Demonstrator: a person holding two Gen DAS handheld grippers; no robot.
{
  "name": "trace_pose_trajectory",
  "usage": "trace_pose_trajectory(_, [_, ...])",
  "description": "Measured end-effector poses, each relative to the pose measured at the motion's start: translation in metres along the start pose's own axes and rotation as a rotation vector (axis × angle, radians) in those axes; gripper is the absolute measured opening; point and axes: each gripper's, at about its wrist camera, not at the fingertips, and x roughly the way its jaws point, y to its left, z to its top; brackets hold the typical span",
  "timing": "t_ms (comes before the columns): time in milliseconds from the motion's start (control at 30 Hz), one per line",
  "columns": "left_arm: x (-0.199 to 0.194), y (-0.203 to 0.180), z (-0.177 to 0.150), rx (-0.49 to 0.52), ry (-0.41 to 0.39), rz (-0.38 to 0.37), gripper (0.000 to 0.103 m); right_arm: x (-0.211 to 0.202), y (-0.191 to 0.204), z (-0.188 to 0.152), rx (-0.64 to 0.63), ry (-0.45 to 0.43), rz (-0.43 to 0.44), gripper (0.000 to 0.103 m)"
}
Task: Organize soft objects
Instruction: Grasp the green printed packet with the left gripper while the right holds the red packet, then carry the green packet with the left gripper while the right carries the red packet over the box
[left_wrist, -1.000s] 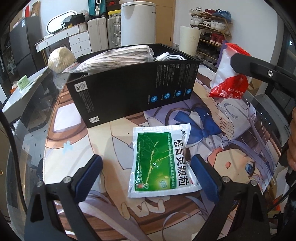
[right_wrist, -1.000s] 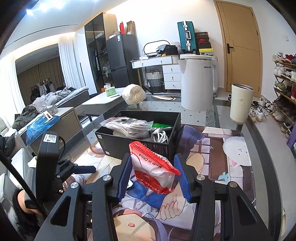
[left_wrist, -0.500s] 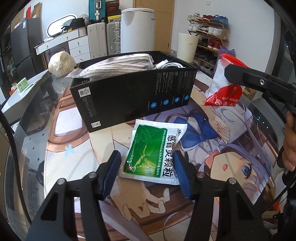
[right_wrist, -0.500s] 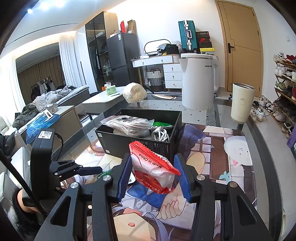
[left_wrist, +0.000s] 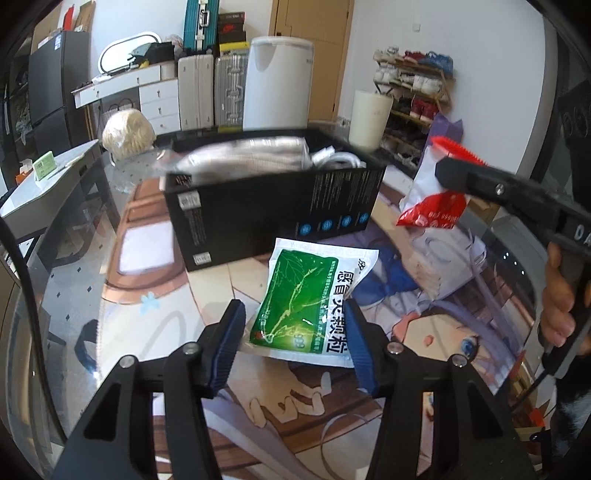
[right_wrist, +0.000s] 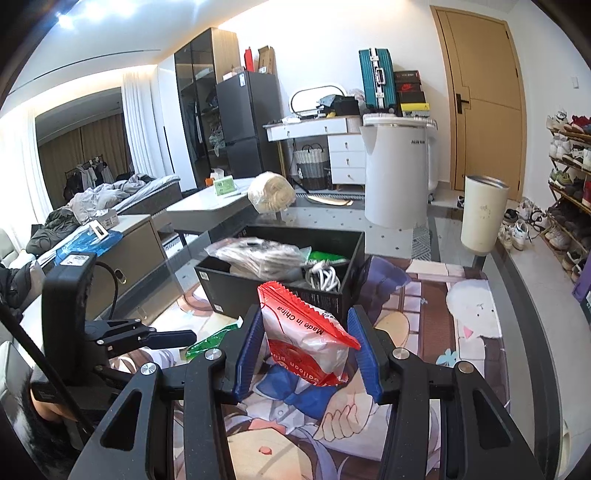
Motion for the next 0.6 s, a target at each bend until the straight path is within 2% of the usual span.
trace_pose_trajectory(200, [-0.025, 0.004, 0.009, -0.013, -0.070, -0.012, 0.050, -0.012, 0.005, 0.012, -0.007, -0.049, 0.002, 0.048])
trace_pose_trajectory(600, [-0.050, 0.018, 0.022, -0.044, -0.155, -0.004, 0.049, -0.010, 0.008, 0.030, -0.021, -0.081, 0.002, 0.048])
